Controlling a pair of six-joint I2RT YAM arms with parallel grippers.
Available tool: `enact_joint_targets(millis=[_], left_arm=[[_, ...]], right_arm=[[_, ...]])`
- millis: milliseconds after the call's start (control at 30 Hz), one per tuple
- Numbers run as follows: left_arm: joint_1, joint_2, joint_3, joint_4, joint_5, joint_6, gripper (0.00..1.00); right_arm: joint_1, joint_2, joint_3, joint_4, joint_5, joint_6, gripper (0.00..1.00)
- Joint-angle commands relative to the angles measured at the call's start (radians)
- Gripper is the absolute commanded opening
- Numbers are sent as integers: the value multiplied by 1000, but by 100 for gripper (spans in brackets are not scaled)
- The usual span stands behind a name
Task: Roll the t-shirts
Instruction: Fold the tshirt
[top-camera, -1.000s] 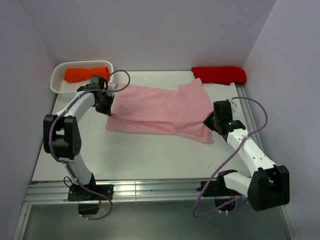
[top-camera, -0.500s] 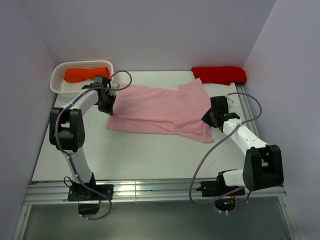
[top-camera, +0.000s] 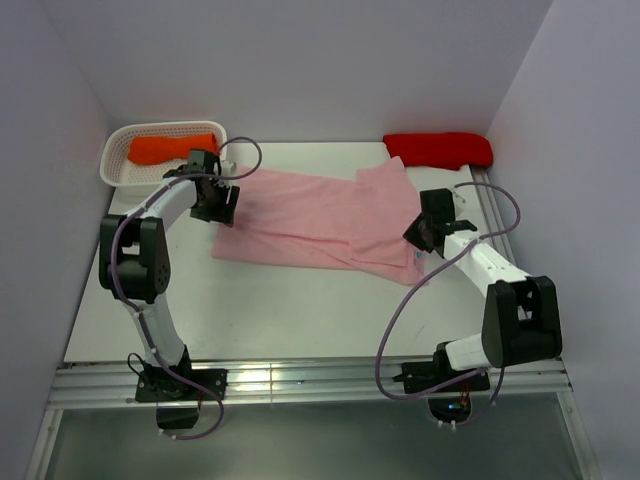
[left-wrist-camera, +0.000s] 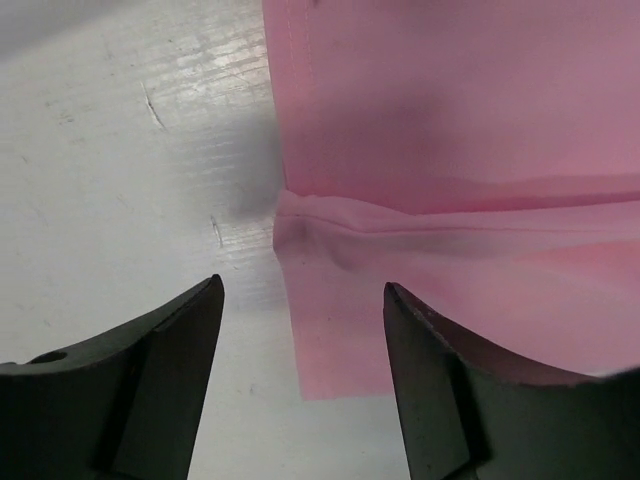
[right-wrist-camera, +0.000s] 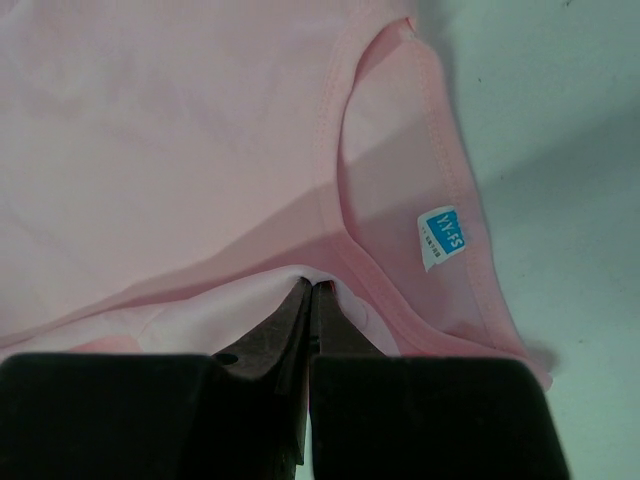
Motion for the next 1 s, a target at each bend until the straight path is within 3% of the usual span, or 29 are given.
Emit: enact_joint_targets(millis=[0, 167, 333, 667, 767, 800, 900, 967], left_arm=[[1, -74, 15, 31, -9, 3, 72], [10, -168, -54, -2, 77, 46, 72], [12, -231, -172, 10, 123, 83, 65], [13, -228, -325, 103, 63, 98, 61], [13, -220, -327, 108, 55, 98, 61], [13, -220, -327, 110, 51, 98, 61], [13, -212, -324, 110, 46, 97, 60], [13, -214, -325, 113, 46, 97, 60]], right_arm=[[-20, 14, 74, 20, 17, -23, 0], [-36, 68, 112, 11, 2, -29, 0], [-60, 93, 123, 17, -13, -37, 0], [-68, 194, 187, 0, -17, -55, 3], [-68, 220, 213, -17, -13, -63, 23], [-68, 221, 217, -24, -10, -65, 36], [-69, 203, 223, -44, 2, -68, 50], [-71, 157, 209, -54, 2, -63, 53]])
